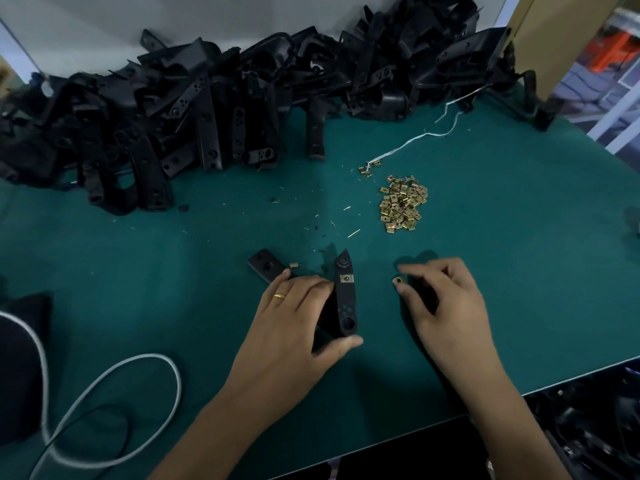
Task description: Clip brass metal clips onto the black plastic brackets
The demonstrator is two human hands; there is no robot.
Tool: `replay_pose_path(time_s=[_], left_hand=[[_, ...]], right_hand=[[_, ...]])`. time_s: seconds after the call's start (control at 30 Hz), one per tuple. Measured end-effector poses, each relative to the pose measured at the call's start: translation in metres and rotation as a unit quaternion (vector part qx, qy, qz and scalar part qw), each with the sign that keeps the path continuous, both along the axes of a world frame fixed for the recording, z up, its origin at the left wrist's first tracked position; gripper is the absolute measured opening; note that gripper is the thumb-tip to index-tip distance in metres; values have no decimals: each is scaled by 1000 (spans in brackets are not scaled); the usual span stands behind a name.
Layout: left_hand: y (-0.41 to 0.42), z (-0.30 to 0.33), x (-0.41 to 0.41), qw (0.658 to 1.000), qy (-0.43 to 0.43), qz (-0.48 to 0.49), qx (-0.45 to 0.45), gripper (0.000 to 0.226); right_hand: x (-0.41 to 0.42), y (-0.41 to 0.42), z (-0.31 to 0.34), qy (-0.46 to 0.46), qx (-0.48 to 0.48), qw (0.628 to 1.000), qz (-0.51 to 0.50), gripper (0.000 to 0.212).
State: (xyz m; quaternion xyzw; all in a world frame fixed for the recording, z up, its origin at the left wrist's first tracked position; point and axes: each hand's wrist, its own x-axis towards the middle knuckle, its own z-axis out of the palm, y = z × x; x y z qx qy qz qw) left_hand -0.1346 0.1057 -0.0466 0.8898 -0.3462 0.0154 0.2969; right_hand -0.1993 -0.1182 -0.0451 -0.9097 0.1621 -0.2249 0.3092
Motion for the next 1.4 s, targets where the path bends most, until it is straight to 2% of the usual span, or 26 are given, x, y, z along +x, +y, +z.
replay_pose_path(time_s=[0.23,0.27,0.33,0.43,0.53,0.73,0.87,1.23,1.4], left_hand=[[-1,0,1,1000,-10,5,-5,67],[-2,0,1,1000,-13,7,-6,66],[-3,-1,1,1000,-23,11,-3,68],[-3,-1,2,999,-40,14,14,71],[-2,-2,1,997,-72,5,33,68],[-2,2,-1,993,-92,0,76,67],[-1,1,-1,992,-88,15,84,71],[1,1,-3,985,-144,-17,94,66],[-1,-1,-5,981,-168,7,98,66]], right_hand=[[0,1,1,45,1,998,38,15],[-2,2,3,47,32,997,43,16],[-6,11,5,24,169,984,59,17],[-14,38,4,-40,348,930,107,12],[-19,59,2,-74,438,888,118,3],[-20,58,4,-77,450,881,125,15],[-20,59,3,-78,459,876,126,9],[-21,61,4,-106,478,866,99,16],[-20,63,4,-159,485,856,80,16]])
